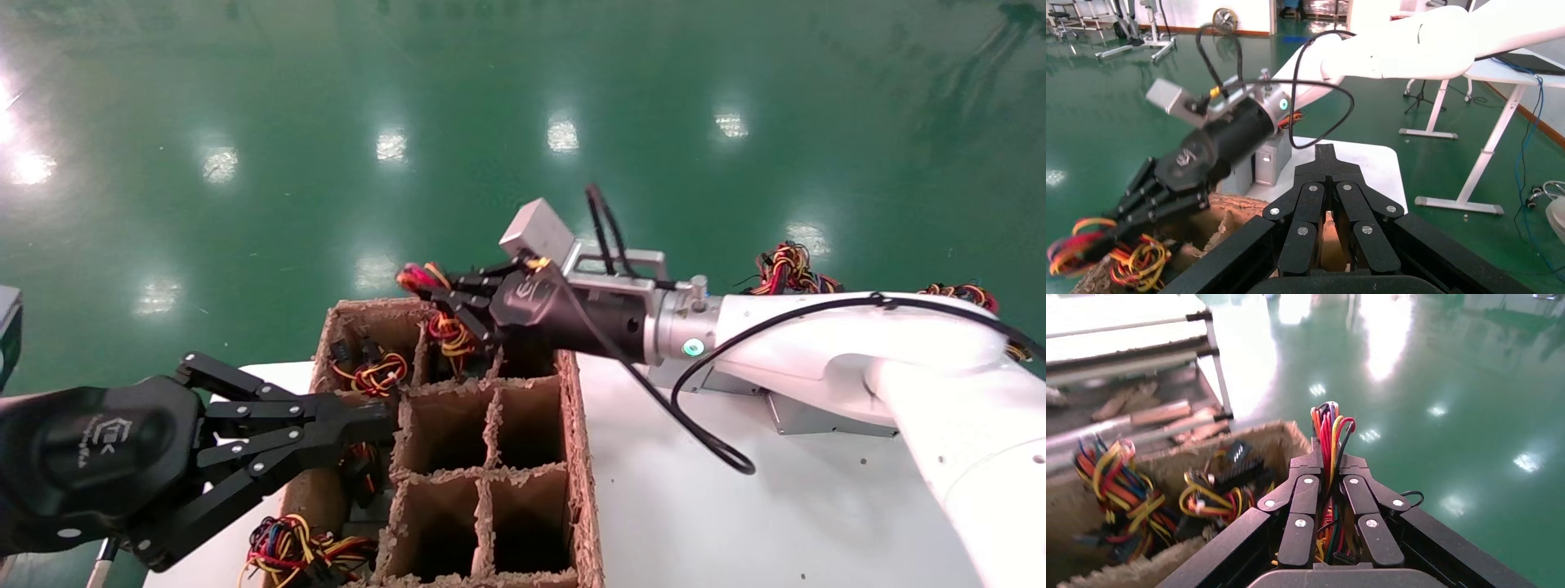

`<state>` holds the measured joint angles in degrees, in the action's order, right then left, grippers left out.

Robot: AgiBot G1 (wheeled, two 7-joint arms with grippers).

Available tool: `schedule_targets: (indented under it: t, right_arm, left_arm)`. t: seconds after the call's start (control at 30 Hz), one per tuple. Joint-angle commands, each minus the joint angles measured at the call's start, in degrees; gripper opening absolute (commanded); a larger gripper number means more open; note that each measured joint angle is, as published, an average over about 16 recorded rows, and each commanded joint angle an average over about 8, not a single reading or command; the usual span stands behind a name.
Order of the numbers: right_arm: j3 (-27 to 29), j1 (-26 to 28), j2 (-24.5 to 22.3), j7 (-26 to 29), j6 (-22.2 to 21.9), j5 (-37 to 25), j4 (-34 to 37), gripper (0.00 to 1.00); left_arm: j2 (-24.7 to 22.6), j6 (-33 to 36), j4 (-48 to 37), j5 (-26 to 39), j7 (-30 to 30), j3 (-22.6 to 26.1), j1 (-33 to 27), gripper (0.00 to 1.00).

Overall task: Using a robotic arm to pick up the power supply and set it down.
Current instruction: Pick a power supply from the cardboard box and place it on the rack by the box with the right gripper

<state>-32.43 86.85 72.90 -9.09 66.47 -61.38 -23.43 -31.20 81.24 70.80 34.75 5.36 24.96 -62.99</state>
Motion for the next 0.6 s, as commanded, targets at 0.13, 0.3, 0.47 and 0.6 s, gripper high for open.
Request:
schedule_targets:
  t: [0.13, 0.3, 0.47, 0.6]
  right_arm:
    - [2.2, -0.6, -2.5, 3.8, 1.3, 3.6, -3.3, 0.0]
    - [4.8, -1.8, -4.9, 10.5, 2.4, 8.4, -8.1, 0.0]
    - [7.0, -2.9, -6.4, 15.9, 1.7, 12.3, -13.6, 0.0]
    - [8.7, -3.8, -7.4, 18.8, -0.5, 14.7, -18.0, 0.0]
  left_arm:
    - [0.0, 0.0, 0.0, 0.0, 0.0, 0.0, 0.0, 0.0]
    - [0.0, 0.0, 0.0, 0.0, 0.0, 0.0, 0.0, 0.0]
    - [0.0, 0.0, 0.0, 0.0, 0.0, 0.0, 0.0, 0.0]
    - [0.0, 0.0, 0.0, 0.0, 0.0, 0.0, 0.0, 0.0]
